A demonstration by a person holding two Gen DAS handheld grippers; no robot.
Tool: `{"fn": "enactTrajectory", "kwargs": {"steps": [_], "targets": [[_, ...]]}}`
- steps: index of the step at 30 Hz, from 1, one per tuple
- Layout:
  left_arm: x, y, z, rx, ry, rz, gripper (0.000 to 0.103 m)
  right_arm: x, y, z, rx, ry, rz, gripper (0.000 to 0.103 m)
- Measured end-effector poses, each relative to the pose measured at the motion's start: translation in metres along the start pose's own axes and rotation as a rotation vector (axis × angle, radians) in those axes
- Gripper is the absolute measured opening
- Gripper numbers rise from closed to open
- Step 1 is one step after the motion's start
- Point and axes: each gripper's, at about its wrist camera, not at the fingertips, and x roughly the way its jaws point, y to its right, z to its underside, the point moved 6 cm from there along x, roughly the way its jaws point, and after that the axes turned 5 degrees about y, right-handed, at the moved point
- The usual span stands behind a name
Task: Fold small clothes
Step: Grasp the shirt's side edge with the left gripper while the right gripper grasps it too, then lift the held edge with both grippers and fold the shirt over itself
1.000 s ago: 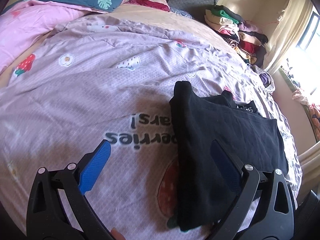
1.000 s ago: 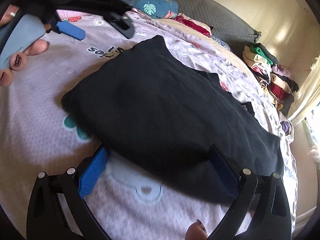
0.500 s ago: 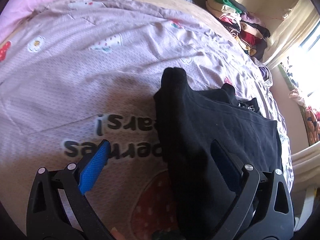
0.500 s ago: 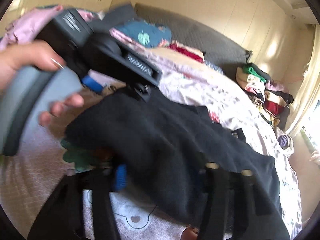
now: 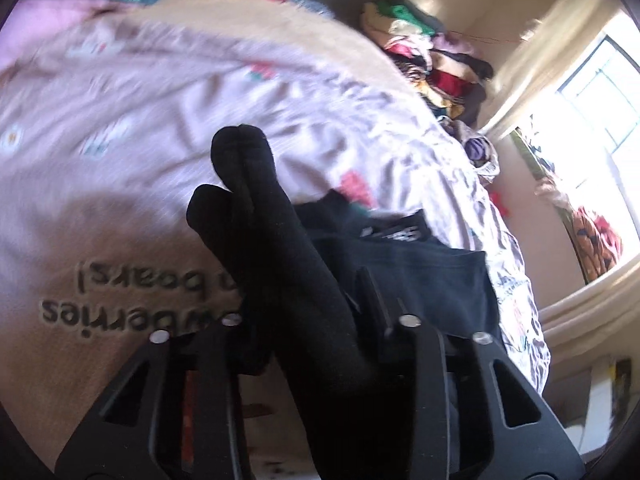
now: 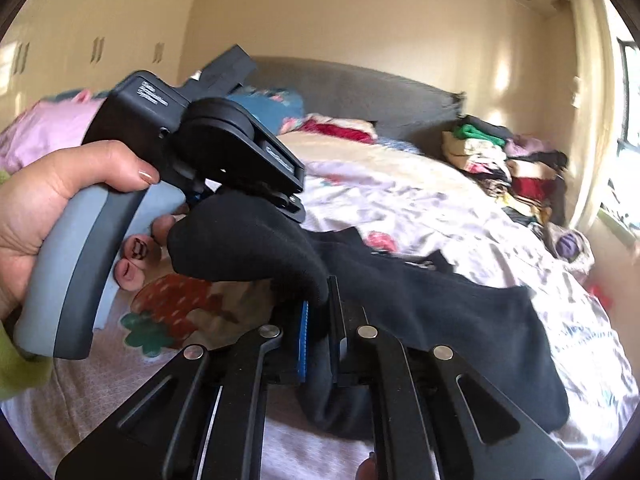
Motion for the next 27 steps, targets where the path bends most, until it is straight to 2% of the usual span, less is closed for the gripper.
{"fn": "enactTrajectory", "kwargs": {"steps": [6, 11, 19, 27], "targets": [[-0.009, 0.062, -0.011, 0.11, 0.059, 0.009, 0.023, -0.018, 0.044, -0.001, 0.136, 0.053, 0.046, 0.006], [-0.003, 0.099, -0.012, 0.157, 0.073, 0.012, 0.022, -0.027, 0.073, 0.006, 0.225, 0.06, 0.082, 0.006], [0.021, 0.145, -0.005, 0.218, 0.054, 0.022, 0.022, -0.033, 0.11, 0.03, 0.385, 0.026, 0.12, 0.006], [0.057, 0.177, 0.009, 0.245, -0.015, 0.041, 0.022, -0.031, 0.136, 0.062, 0.536, -0.05, 0.138, 0.006]]}}
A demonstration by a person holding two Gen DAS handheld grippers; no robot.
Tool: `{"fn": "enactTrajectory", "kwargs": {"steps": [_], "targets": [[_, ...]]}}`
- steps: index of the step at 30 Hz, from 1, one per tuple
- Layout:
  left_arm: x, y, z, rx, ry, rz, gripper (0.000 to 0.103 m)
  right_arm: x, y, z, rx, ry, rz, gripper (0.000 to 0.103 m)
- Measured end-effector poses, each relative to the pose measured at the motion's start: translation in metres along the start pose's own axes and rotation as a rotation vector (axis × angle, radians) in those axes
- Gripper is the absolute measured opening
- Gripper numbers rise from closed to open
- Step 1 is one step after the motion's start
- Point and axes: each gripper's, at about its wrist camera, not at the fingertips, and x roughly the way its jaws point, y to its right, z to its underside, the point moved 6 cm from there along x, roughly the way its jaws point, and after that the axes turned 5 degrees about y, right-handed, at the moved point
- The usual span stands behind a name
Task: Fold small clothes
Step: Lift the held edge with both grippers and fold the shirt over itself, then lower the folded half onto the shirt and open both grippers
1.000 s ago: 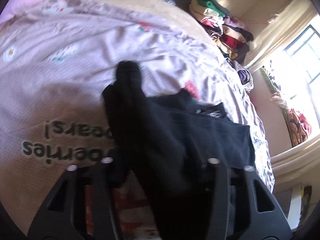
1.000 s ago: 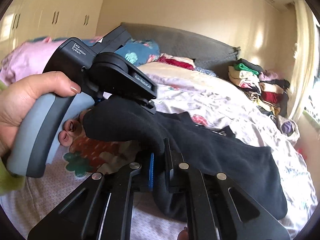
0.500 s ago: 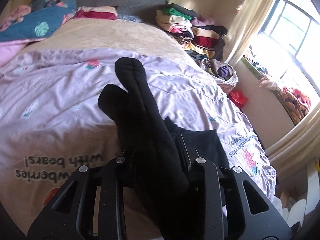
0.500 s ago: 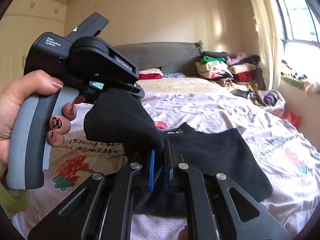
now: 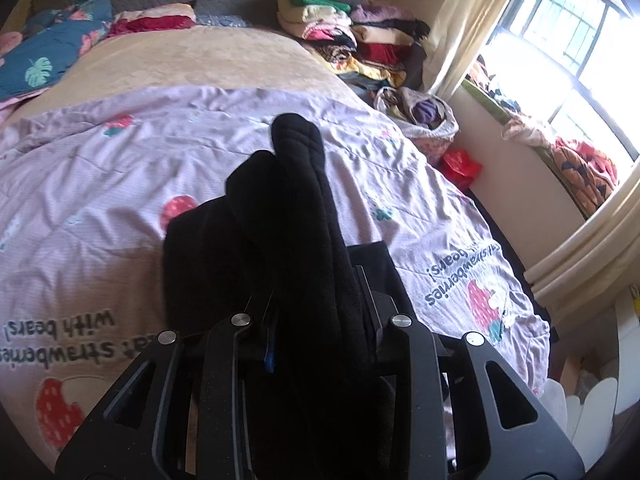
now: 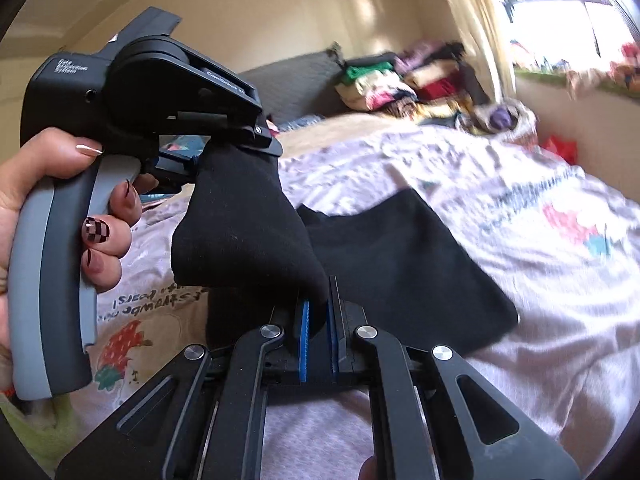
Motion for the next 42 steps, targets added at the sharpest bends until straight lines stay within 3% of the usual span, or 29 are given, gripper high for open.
{"fn": "enactTrajectory", "kwargs": {"steps": [4, 11, 17, 19, 24, 27, 28, 29, 31, 34, 39, 40, 41, 42], "targets": [[0.019, 0.013, 0.003, 0.021, -0.029, -0.006, 0.022, 0.007, 0.017, 0.005, 0.084, -0.045, 0.001, 0.006], [0.051, 0.033, 0.015, 0.065, -0.089, -0.008, 0.025, 0.018, 0.05, 0.025, 0.357, -0.154, -0.051, 0.006], [0.074, 0.045, 0.023, 0.067, -0.128, 0.001, 0.035, 0.019, 0.065, 0.034, 0.508, -0.184, -0.093, 0.007], [0.078, 0.048, 0.025, 0.066, -0.135, 0.011, 0.045, 0.017, 0.07, 0.035, 0.535, -0.184, -0.09, 0.007], [0.071, 0.051, 0.025, 0.059, -0.112, 0.052, 0.048, 0.009, 0.08, 0.033, 0.573, -0.18, -0.089, 0.009], [0.049, 0.034, 0.02, 0.082, -0.04, 0.002, 0.052, 0.005, 0.085, 0.025, 0.559, -0.174, -0.109, 0.02], [0.043, 0.028, 0.019, 0.088, -0.024, -0.011, 0.055, 0.003, 0.088, 0.021, 0.553, -0.158, -0.105, 0.03], [0.036, 0.022, 0.02, 0.095, -0.011, -0.026, 0.057, 0.002, 0.088, 0.015, 0.538, -0.141, -0.115, 0.049], [0.024, 0.004, 0.028, 0.107, 0.009, -0.067, 0.061, 0.012, 0.089, -0.003, 0.492, -0.135, -0.15, 0.06], [0.016, -0.02, 0.048, 0.111, 0.001, -0.111, 0.061, 0.028, 0.093, -0.019, 0.397, -0.142, -0.14, 0.06], [0.02, -0.043, 0.074, 0.077, -0.031, -0.121, 0.065, 0.045, 0.102, -0.025, 0.422, -0.184, -0.186, 0.059], [0.019, -0.045, 0.075, 0.067, -0.03, -0.115, 0.065, 0.047, 0.102, -0.026, 0.406, -0.195, -0.189, 0.055], [0.019, -0.046, 0.075, 0.059, -0.025, -0.113, 0.066, 0.049, 0.102, -0.027, 0.394, -0.204, -0.201, 0.032], [0.019, -0.046, 0.075, 0.056, -0.022, -0.112, 0.066, 0.048, 0.1, -0.028, 0.379, -0.205, -0.221, 0.018]]}}
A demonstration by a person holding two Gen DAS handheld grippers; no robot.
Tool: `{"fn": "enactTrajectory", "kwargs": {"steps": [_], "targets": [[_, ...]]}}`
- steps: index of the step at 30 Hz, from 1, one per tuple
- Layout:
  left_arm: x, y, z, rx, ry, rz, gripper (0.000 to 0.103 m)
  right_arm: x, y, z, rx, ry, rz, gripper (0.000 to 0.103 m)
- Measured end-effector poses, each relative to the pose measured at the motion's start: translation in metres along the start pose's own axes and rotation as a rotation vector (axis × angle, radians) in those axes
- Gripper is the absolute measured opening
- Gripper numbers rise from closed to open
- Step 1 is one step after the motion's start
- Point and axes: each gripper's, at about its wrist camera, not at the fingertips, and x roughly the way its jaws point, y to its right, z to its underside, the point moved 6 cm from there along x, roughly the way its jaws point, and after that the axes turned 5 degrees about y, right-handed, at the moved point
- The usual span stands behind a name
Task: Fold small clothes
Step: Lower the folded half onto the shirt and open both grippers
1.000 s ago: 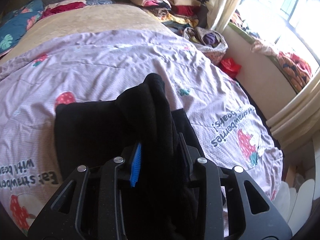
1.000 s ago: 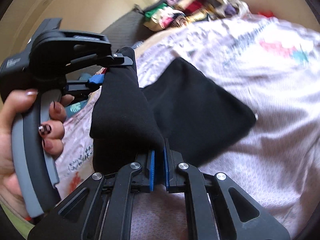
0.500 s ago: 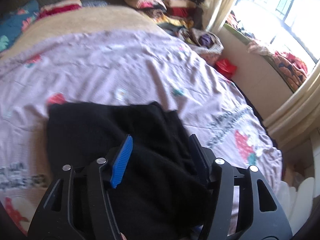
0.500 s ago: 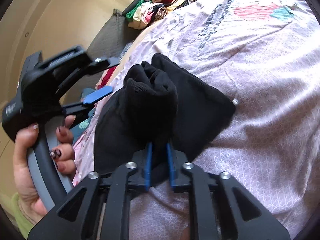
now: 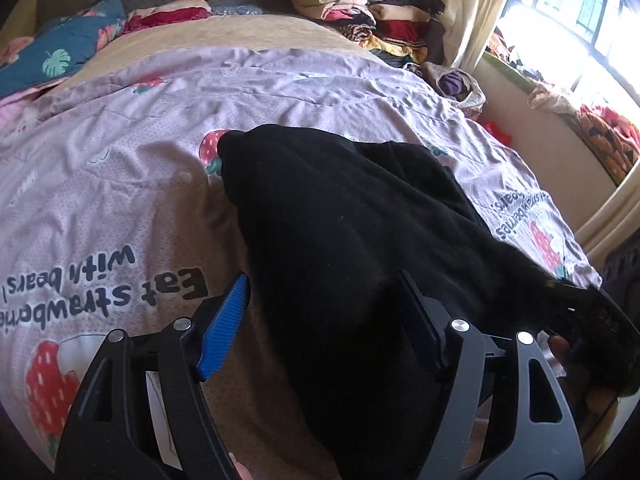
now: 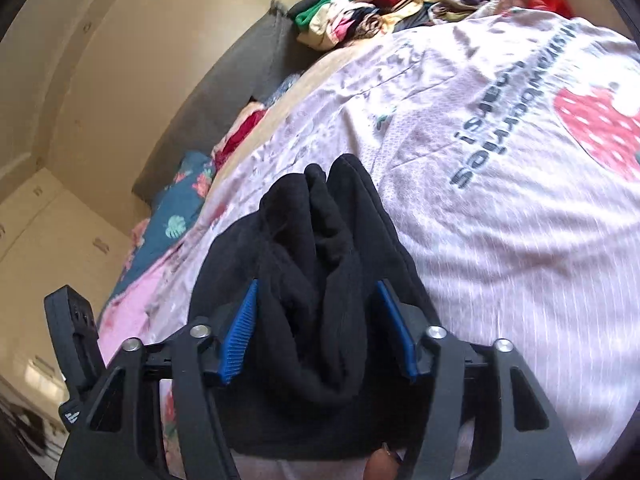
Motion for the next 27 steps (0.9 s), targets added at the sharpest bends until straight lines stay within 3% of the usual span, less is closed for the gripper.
{"fn": "enactTrajectory", "kwargs": {"steps": [7, 10, 16, 22, 23, 27], "targets": [[-0.007, 0.019, 0.005, 0.025, 0.006, 0.032, 0.066, -0.031, -0.024, -0.013, -0.206, 0.098, 0.024, 0.014], [-0.005, 0.028, 0.013, 0.039, -0.006, 0.041, 0.069, -0.031, -0.006, -0.007, -0.197, 0.086, 0.086, 0.014], [-0.004, 0.031, 0.02, 0.041, -0.01, 0.035, 0.072, -0.023, 0.018, 0.001, -0.115, 0.078, 0.101, 0.015], [-0.007, 0.029, 0.025, 0.032, -0.016, 0.037, 0.072, -0.025, 0.02, 0.005, -0.12, 0.07, 0.16, 0.034], [-0.007, 0.029, 0.025, 0.032, -0.017, 0.038, 0.072, -0.027, 0.021, 0.005, -0.117, 0.071, 0.176, 0.044], [-0.01, 0.029, 0.026, 0.033, -0.02, 0.037, 0.073, -0.035, 0.021, 0.004, -0.115, 0.078, 0.205, 0.052]]}}
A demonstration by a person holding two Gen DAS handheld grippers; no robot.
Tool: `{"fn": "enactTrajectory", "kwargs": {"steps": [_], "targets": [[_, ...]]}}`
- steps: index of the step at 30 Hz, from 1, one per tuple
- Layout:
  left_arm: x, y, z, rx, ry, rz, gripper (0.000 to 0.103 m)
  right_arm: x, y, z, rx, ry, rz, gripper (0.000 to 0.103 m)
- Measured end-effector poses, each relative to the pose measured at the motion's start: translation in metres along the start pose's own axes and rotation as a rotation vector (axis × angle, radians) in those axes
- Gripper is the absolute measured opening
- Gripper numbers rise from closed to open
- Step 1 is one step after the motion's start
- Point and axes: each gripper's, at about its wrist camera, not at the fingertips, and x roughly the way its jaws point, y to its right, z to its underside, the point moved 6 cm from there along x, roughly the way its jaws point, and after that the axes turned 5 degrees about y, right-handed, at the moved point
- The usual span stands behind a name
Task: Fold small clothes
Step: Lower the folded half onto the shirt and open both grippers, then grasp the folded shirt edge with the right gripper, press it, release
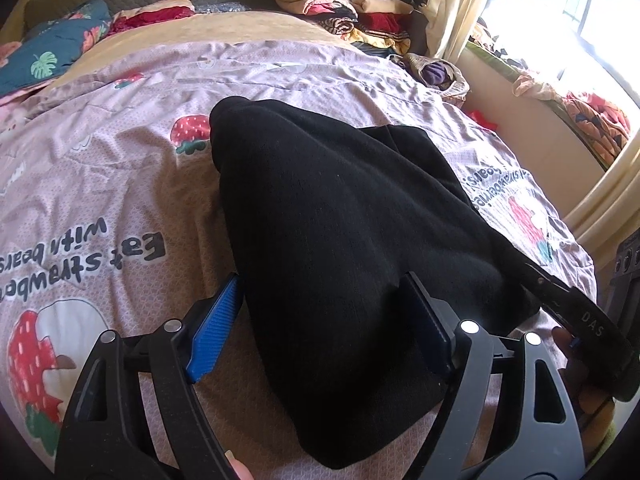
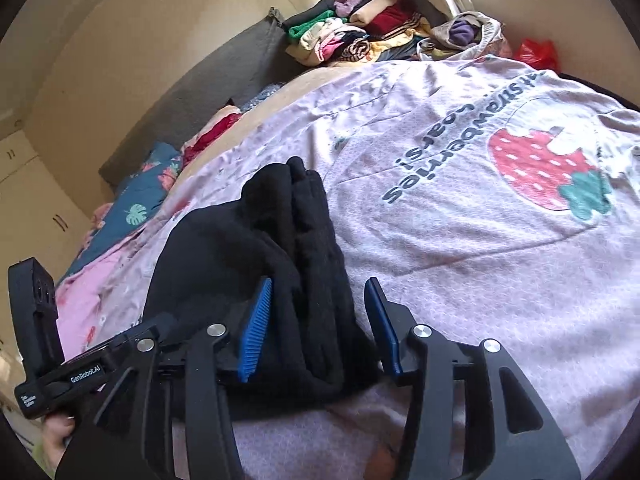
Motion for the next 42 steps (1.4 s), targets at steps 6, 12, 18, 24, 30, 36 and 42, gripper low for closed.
{"fn": "enactTrajectory", "kwargs": {"steps": [6, 12, 18, 24, 30, 36, 42], "targets": [[-0.005, 0.0, 0.002, -0.001, 0.0, -0.006, 0.073, -0.02, 0.005, 0.0, 0.01, 0.021, 0.01, 0.073], [-0.011, 0.001, 0.003, 0.001, 0.0, -0.006, 0.077, -0.035, 0.008, -0.003, 0.01, 0.04, 0.006, 0.088], [-0.015, 0.005, 0.005, 0.017, -0.006, -0.01, 0.079, -0.043, 0.009, -0.004, 0.02, 0.053, 0.002, 0.094], [-0.009, 0.007, 0.011, 0.028, -0.02, -0.009, 0.083, -0.044, -0.002, -0.023, -0.005, 0.086, -0.021, 0.093], [-0.003, 0.007, 0.017, 0.017, -0.028, 0.009, 0.086, 0.012, -0.05, -0.058, -0.193, 0.001, -0.003, 0.059], [0.003, 0.011, 0.023, 0.006, -0.046, 0.037, 0.086, 0.087, -0.058, -0.053, -0.252, -0.161, 0.09, 0.049], [0.004, 0.01, 0.024, -0.009, -0.052, 0.06, 0.086, 0.096, -0.054, -0.048, -0.272, -0.142, 0.089, 0.006]]}}
